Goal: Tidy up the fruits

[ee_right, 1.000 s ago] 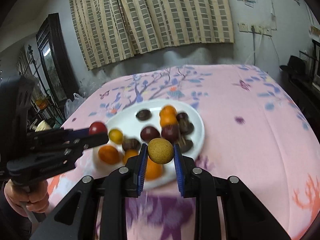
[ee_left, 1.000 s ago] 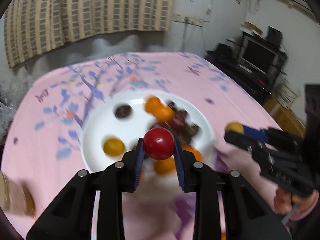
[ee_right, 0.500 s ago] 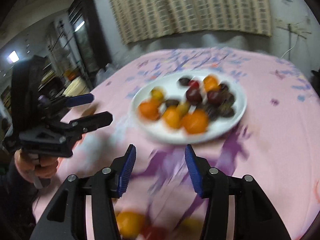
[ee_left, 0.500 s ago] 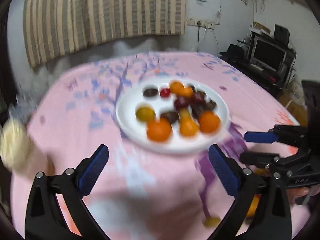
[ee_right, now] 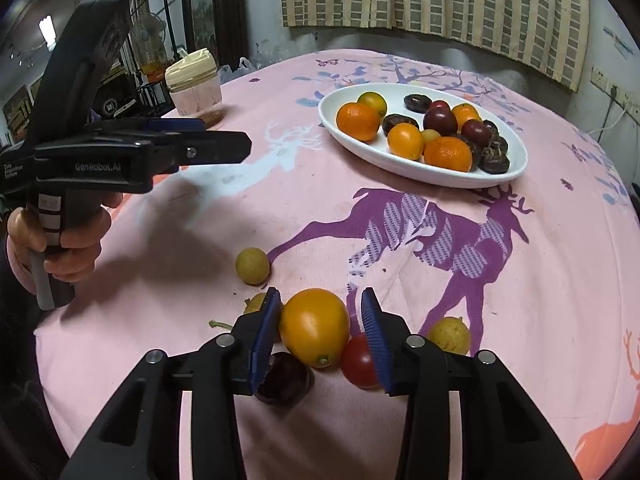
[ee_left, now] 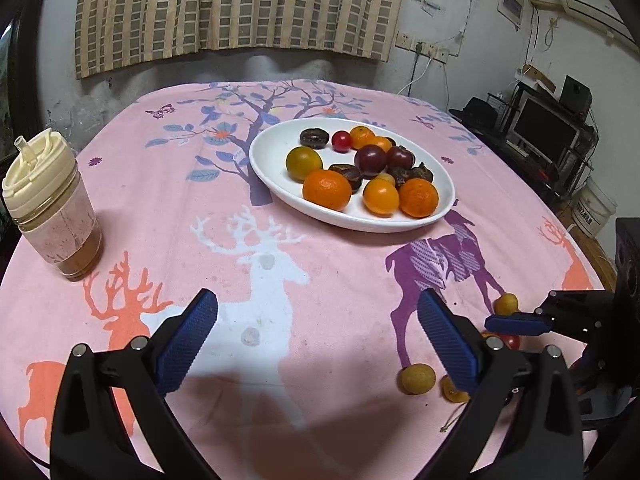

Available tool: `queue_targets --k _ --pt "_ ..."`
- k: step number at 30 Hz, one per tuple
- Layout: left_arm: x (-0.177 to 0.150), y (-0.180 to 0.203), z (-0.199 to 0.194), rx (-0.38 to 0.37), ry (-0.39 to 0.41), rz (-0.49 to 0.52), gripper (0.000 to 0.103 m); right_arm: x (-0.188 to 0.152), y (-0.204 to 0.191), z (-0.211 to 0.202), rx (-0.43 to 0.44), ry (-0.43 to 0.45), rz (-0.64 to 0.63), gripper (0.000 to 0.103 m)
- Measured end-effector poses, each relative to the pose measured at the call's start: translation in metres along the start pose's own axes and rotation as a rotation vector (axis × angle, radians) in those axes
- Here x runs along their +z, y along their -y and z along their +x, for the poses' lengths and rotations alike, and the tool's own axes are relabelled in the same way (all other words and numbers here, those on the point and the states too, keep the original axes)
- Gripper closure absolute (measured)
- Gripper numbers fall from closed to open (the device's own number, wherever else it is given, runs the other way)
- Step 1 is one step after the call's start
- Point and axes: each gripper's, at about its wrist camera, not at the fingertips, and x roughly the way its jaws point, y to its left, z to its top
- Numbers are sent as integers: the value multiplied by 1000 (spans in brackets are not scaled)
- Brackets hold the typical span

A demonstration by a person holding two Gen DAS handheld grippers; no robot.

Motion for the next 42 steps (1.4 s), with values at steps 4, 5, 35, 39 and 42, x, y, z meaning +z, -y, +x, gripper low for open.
queue_targets --k 4,5,35,39,42 --pt "0 1 1 -11 -14 4 5 0 0 0 23 0 2 68" --pt "0 2 2 -10 -14 7 5 0 0 0 20 1 0 69" --pt "-39 58 30 -259 -262 315 77 5 47 -29 115 124 249 69" --pt "-38 57 28 -241 -255 313 78 5 46 -26 110 123 234 69" --pt "-28 52 18 -225 -222 287 79 4 46 -24 82 133 209 69"
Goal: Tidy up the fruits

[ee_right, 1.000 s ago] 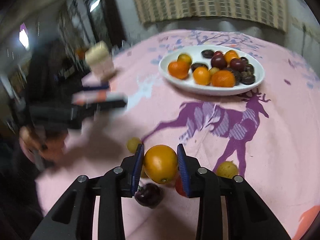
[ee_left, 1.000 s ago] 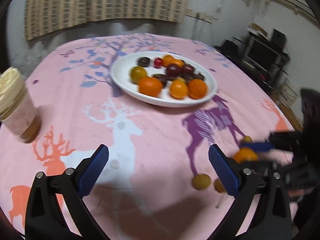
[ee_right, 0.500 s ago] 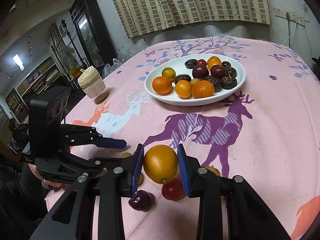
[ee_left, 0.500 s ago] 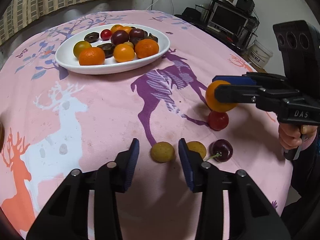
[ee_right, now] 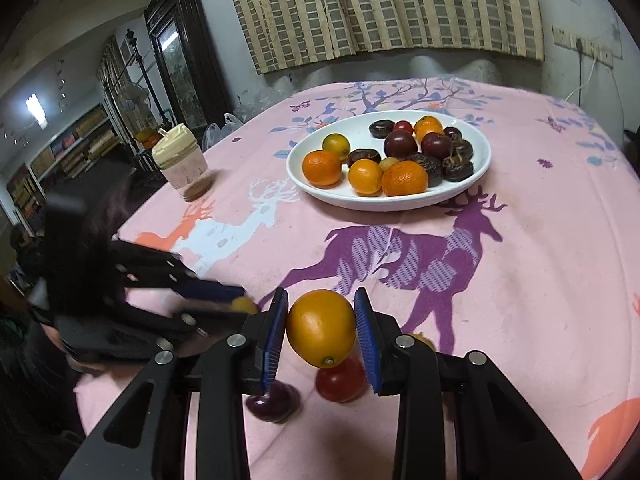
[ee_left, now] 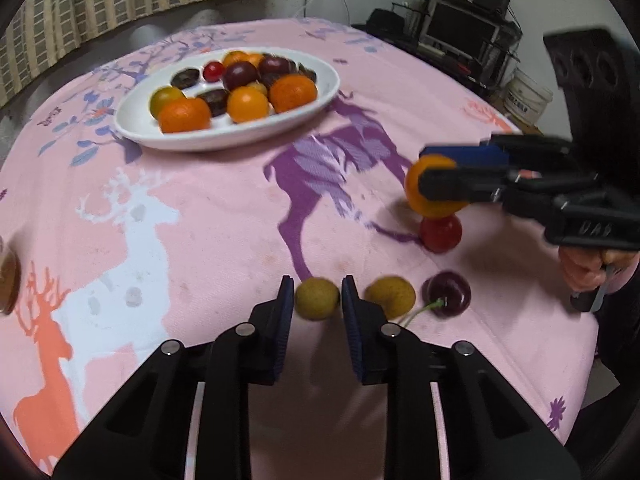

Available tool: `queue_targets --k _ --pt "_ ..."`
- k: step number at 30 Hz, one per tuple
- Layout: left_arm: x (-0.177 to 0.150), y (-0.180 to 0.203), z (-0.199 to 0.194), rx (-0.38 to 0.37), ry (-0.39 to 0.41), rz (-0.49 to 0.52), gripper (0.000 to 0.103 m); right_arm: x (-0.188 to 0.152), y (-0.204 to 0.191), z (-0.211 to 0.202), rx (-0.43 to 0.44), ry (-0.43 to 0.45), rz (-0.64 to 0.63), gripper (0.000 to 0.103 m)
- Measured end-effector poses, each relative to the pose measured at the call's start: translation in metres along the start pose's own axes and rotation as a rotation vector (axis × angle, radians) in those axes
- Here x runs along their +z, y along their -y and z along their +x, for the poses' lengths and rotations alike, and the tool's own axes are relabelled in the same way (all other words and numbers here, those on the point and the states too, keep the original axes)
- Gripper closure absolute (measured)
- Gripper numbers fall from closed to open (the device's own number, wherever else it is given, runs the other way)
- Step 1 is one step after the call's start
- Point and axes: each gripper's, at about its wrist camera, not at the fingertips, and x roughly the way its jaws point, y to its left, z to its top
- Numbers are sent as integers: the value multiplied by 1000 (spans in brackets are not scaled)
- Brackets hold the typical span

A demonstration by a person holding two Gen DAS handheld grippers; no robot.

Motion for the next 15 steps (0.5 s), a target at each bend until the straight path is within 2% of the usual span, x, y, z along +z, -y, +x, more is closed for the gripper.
queue_targets --k 2,4,8,12,13,14,15 --pt "13 -5 -7 -2 26 7 79 7 4 1 20 11 23 69" --pt "35 -15 -13 44 72 10 79 21 9 1 24 53 53 69" --pt "97 -45 -5 116 177 -44 79 64 24 12 -37 152 79 69" --pt "151 -69 26 191 208 -77 79 104 45 47 -108 169 77 68" --pt "159 -75 34 211 195 -96 74 111 52 58 -112 157 81 67" --pt "165 -82 42 247 175 -131 54 114 57 65 -113 147 92 62" --pt "167 -84 42 271 174 -152 43 115 60 67 -114 143 102 57"
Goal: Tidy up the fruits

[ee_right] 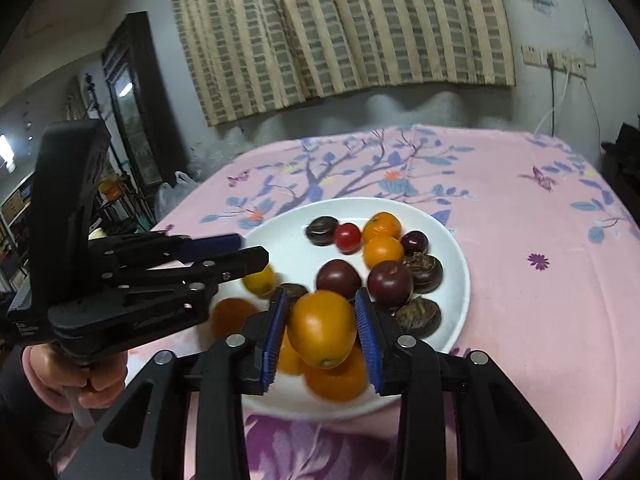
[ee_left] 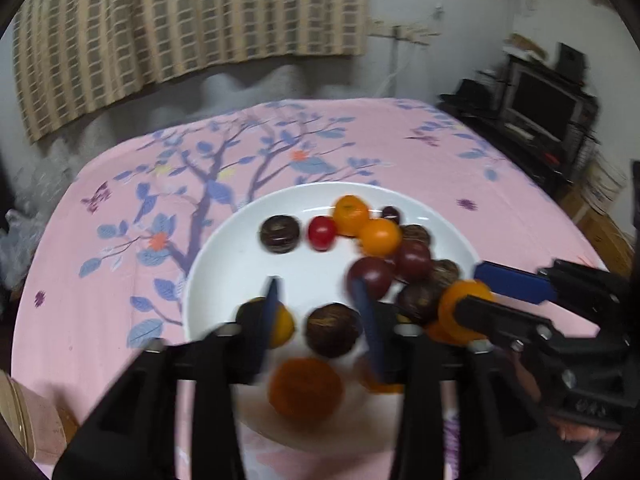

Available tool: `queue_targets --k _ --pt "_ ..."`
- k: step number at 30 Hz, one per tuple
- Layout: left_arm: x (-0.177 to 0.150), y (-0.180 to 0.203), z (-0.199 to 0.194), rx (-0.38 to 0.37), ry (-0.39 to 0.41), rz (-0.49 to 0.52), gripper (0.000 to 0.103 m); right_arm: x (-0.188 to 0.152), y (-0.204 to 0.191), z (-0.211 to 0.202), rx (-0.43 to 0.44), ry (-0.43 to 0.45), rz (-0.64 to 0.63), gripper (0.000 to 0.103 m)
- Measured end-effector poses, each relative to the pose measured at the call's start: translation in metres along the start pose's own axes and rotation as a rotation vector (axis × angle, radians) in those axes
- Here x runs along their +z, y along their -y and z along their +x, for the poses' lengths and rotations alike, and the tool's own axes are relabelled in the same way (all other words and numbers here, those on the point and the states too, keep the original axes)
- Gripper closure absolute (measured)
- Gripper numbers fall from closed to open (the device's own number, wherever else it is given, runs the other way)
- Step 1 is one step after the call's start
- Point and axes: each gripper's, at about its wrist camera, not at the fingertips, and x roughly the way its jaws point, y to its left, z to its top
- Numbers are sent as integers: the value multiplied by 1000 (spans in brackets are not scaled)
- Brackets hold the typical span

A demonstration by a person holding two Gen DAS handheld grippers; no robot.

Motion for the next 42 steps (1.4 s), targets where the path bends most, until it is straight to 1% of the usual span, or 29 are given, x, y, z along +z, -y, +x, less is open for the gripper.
queue_targets --k 1,2,3,4,7,8,11,13,14,15,17,18,19,20,22,24,26,29,33,36,37,39,41,42 --pt "-2 -2 -6 14 29 -19 28 -2 2 -2 -7 4 14 52" --pt "-8 -3 -17 14 71 -25 16 -6 2 -10 -3 21 17 48" --pt "-13 -4 -27 23 96 -22 11 -10 1 -16 8 29 8 46" --pt "-20 -4 -37 34 107 -12 9 -17 -3 -25 12 31 -17 44" --pt "-43 -6 -61 23 86 -3 9 -35 -15 -46 0 21 -87 41" --pt "-54 -8 -72 10 74 -22 9 -43 -20 -55 1 17 -109 39" --pt "-83 -11 -95 -40 61 -84 8 -61 -27 -74 -2 4 -149 38" --pt "-108 -12 -105 -68 70 -123 7 -72 -27 -83 -14 3 -149 37" --pt "-118 -11 -107 -68 75 -127 7 -78 -25 -86 -20 -5 -137 37" --pt "-129 -8 -106 -61 71 -123 7 -81 -24 -87 -21 -12 -129 37" --pt "-141 -3 -103 -48 32 -105 7 -89 -19 -89 -15 -31 -101 37" --pt "-147 0 -104 -57 26 -89 7 -91 -17 -90 -17 -40 -96 37" --pt "-148 2 -105 -57 31 -76 7 -93 -15 -92 -37 -53 -90 37" --pt "-150 5 -107 -42 41 -57 7 -97 -12 -92 -59 -67 -85 37" --pt "-153 9 -111 -34 54 -34 7 -103 -8 -92 -73 -99 -70 37" --pt "-154 9 -113 -60 55 -40 7 -109 -5 -88 -78 -141 -57 39" --pt "-153 6 -114 -84 49 -57 7 -115 -3 -82 -70 -183 -52 46" --pt "-153 4 -114 -70 51 -64 7 -121 -3 -78 -65 -221 -55 54" --pt "-152 1 -114 -76 54 -84 7 -125 -2 -76 -58 -244 -44 57" --pt "-152 0 -114 -70 51 -80 7 -128 1 -73 -64 -273 -29 64" --pt "-152 1 -113 -75 46 -75 7 -129 3 -72 -70 -285 -24 68" --pt "-154 5 -111 -99 20 -49 7 -130 3 -72 -77 -284 -29 74" --pt "-157 13 -106 -149 -30 13 7 -130 3 -74 -68 -279 -24 75" --pt "-159 17 -104 -170 -50 39 9 -130 4 -75 -68 -272 -19 75"
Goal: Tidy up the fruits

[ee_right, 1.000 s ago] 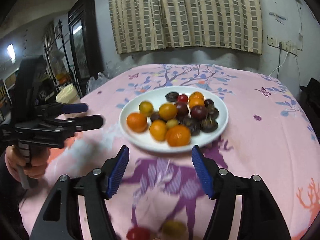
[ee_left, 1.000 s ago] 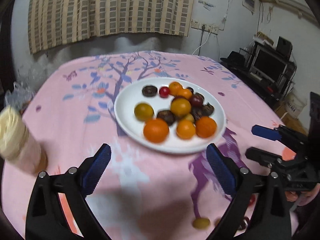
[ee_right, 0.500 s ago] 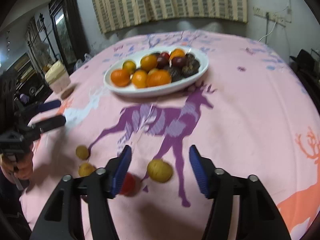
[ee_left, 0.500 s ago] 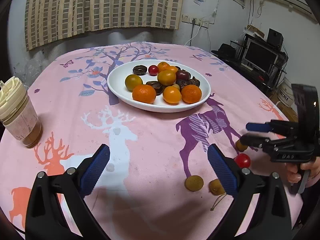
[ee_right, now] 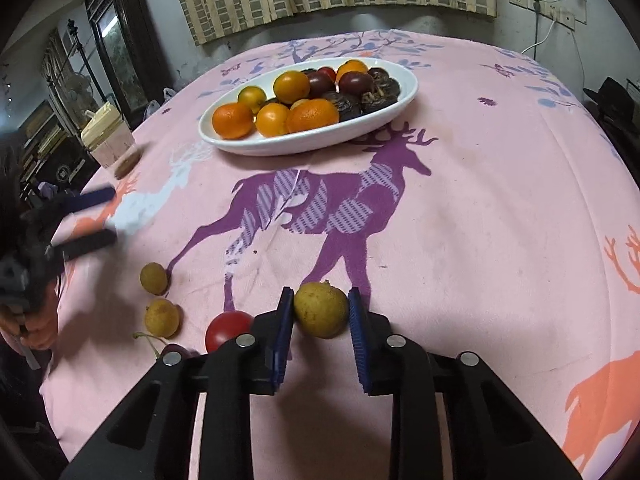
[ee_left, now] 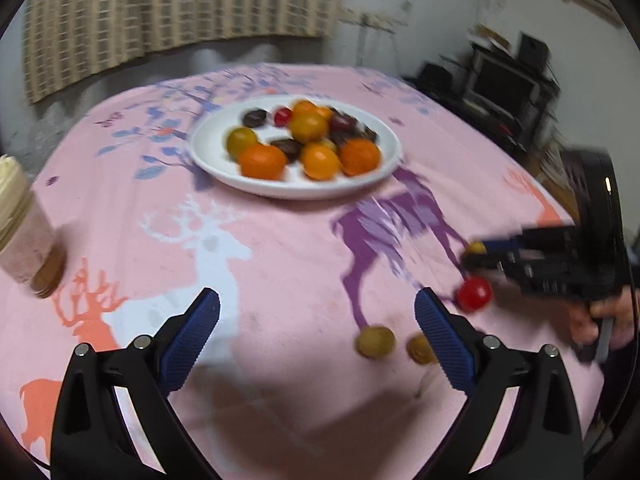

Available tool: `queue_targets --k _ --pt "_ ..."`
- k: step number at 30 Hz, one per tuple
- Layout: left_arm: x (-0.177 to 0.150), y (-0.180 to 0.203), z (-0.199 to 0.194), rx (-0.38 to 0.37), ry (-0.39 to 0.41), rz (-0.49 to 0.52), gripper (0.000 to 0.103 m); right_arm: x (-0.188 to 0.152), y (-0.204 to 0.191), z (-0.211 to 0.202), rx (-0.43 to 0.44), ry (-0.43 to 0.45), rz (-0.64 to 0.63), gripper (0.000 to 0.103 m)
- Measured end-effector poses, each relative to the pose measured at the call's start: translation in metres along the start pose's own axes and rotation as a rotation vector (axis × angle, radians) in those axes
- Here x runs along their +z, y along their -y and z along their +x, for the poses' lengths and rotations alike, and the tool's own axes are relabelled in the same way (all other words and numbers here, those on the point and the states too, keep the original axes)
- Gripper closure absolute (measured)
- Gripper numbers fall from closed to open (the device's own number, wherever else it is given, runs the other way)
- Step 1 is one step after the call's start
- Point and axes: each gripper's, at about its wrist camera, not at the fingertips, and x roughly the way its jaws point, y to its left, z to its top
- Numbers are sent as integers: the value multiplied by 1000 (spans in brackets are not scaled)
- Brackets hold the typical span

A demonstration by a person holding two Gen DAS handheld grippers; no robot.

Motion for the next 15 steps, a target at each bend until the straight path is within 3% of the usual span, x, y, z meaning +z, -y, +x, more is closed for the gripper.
queue_targets --k 2,6,10,12,13,15 --pt "-5 9 5 -51 -47 56 38 0 2 -2 3 9 14 75" --pt "-12 18 14 -68 -88 103 49 1 5 1 0 -5 27 75" --pt "-17 25 21 -68 -113 125 49 1 4 0 3 -4 26 75" --pt "-18 29 26 -45 -119 147 54 1 4 0 2 -2 24 75" --pt "-20 31 29 -32 -124 158 63 1 4 0 2 -2 24 75" --pt "-20 32 31 -26 -123 164 67 1 3 0 0 -2 21 75"
